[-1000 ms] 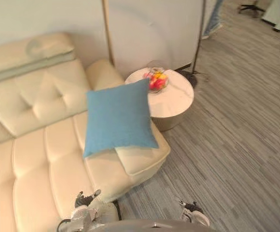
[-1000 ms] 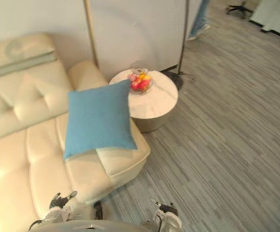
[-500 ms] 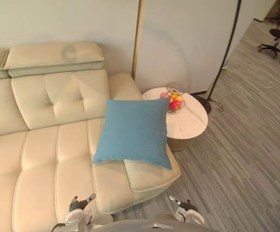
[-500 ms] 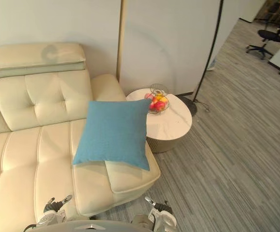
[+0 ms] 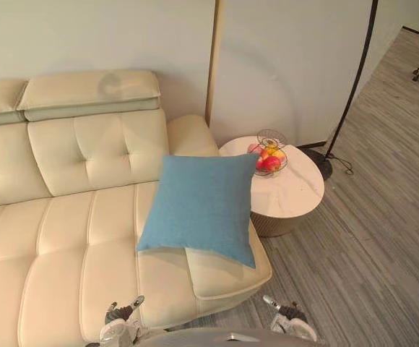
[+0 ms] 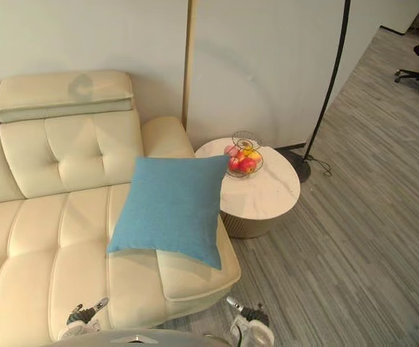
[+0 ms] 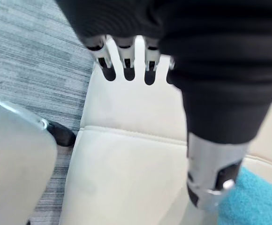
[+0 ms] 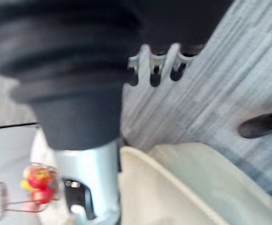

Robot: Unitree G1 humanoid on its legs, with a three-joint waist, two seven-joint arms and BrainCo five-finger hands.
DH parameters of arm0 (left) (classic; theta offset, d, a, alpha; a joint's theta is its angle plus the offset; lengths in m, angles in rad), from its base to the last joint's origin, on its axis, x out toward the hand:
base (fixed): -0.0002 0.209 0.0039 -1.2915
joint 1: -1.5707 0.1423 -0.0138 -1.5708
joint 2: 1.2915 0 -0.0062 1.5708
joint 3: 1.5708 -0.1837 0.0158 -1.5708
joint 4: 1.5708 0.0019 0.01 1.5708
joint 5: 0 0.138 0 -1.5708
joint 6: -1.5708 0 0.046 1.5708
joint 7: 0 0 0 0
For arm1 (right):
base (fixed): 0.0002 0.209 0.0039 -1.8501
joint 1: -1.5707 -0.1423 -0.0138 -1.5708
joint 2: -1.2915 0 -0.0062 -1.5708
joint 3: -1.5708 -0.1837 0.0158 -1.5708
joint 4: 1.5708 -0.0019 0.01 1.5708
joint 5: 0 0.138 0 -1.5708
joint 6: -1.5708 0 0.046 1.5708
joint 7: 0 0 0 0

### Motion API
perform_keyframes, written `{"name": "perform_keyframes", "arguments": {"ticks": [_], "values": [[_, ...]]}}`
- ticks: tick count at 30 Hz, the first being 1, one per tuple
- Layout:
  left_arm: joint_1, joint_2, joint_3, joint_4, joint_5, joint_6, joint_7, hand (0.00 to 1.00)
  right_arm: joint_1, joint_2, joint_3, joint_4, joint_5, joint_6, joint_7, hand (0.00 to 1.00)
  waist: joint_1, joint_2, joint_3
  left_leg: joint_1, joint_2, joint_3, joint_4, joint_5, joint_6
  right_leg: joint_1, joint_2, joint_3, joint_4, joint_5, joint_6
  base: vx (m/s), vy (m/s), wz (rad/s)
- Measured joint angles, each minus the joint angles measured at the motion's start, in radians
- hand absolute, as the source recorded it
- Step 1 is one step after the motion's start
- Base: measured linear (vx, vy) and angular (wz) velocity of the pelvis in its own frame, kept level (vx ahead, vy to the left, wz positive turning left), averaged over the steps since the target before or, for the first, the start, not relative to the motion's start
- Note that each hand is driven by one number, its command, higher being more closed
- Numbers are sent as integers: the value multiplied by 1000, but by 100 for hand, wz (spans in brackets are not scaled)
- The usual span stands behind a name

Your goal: Pick up cushions and gather them together orderly.

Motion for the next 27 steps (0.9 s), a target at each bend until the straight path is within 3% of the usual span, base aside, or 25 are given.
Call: {"name": "perform_keyframes", "arguments": {"ticks": [1,5,11,14,19,21,27], "values": [[8,22,2,-35,0,0,1,0,4,-14,6,-72,-1,-3,0,0,-12,-2,0,-3,-3,1,0,0,0,0,-1,1,-5,2,1,0,0,0],[3,70,26,-117,-2,-2,7,0,-4,-52,20,-167,-1,-17,5,0,-13,-15,-9,-3,-8,2,-1,-2,3,2,0,5,-19,8,3,7,5,-3],[-12,111,47,-228,-73,-9,21,0,-42,-69,100,-236,0,-21,29,0,-13,-8,-4,-35,-15,1,2,1,8,-24,2,21,-49,36,2,-11,8,-4],[-41,117,47,-251,-110,-17,21,0,-83,-92,170,-272,1,-23,60,0,-12,8,8,-67,-19,5,8,4,13,-47,1,29,-71,59,1,-48,9,-7],[-179,153,-2,-267,-146,-29,35,0,-207,-91,280,-286,12,-29,68,0,-8,-7,81,-192,-14,-4,80,6,13,-133,9,33,-78,113,-17,-97,-4,2],[-275,156,-52,-290,-149,-41,45,0,-268,-88,319,-326,19,-40,67,0,2,-16,141,-277,-10,-4,131,6,13,-196,15,53,-79,158,-32,-159,16,-4],[-513,168,-177,-287,-167,-48,86,0,-396,-87,407,-354,20,-49,52,0,9,-33,240,-498,-8,-13,270,-4,15,-346,14,61,-74,199,-26,-206,21,1]]}}
